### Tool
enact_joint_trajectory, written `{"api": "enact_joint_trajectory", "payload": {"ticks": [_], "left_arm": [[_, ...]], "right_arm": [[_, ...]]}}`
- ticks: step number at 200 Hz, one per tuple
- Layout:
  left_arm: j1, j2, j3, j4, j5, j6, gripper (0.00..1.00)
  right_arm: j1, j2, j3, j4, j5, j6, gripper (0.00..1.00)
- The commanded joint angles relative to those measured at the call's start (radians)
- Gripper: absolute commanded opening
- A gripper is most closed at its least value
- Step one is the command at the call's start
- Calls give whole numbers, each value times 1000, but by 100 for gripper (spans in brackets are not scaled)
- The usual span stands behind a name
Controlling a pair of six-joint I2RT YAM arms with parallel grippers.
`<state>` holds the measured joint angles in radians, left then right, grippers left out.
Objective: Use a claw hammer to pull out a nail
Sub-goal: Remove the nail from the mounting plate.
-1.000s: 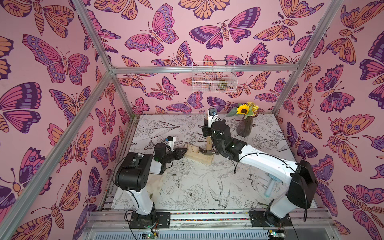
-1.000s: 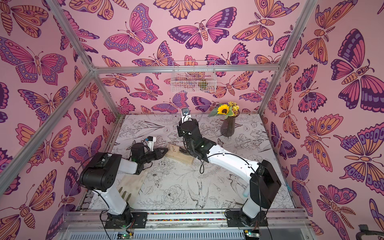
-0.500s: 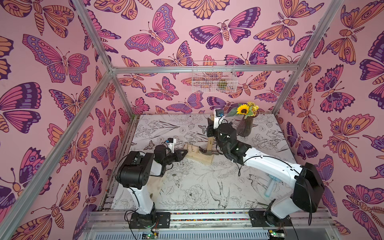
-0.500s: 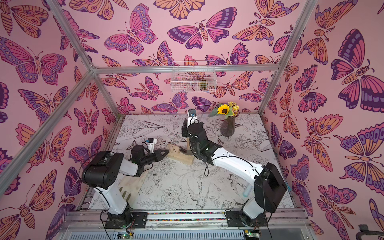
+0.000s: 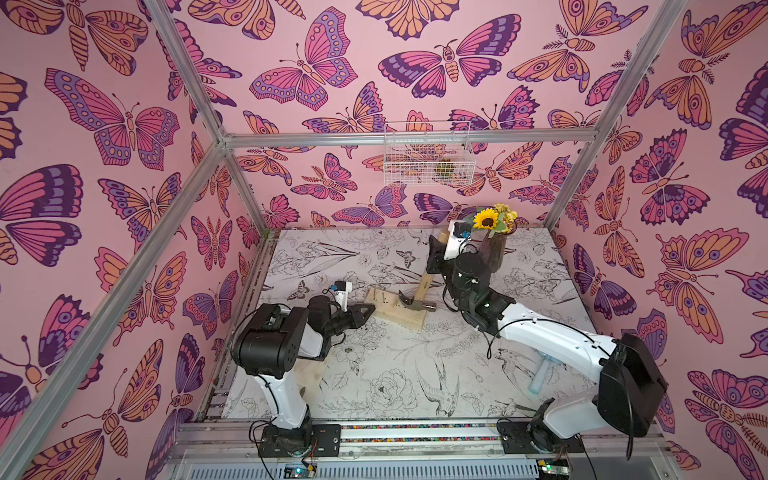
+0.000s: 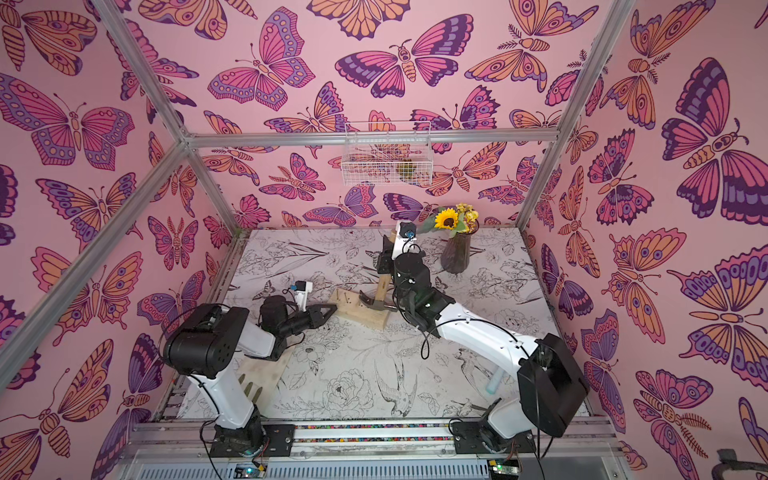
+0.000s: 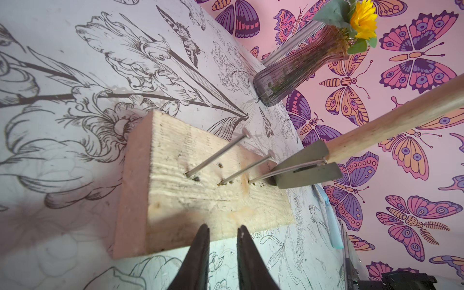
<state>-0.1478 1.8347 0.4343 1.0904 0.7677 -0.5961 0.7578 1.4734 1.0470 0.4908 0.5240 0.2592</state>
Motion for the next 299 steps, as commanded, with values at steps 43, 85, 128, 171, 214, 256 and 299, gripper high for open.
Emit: {"api": "enact_joint_trajectory", "payload": {"ticks": [43, 85, 128, 171, 214, 256, 299], "left_arm": [[1, -8, -61, 11, 4, -8, 22], [1, -22, -57, -1, 7, -7, 23], [1, -34, -57, -18, 2, 1, 22], [1, -83, -68, -22, 7, 6, 24], [1, -197, -90, -39, 7, 57, 35], [-21, -212, -137, 83, 86, 185, 47], [-69, -125, -129, 191, 166, 261, 43]], "right_arm": [[0, 13, -104, -28, -95, 195, 0], [-27, -15, -193, 82, -127, 255, 0], [-45, -45, -268, 165, -121, 296, 0], [-71, -69, -266, 170, -136, 308, 0], [-92, -113, -157, 37, -167, 284, 0], [-115, -133, -39, -119, -222, 248, 0], [-143, -139, 7, -211, -296, 230, 0]]}}
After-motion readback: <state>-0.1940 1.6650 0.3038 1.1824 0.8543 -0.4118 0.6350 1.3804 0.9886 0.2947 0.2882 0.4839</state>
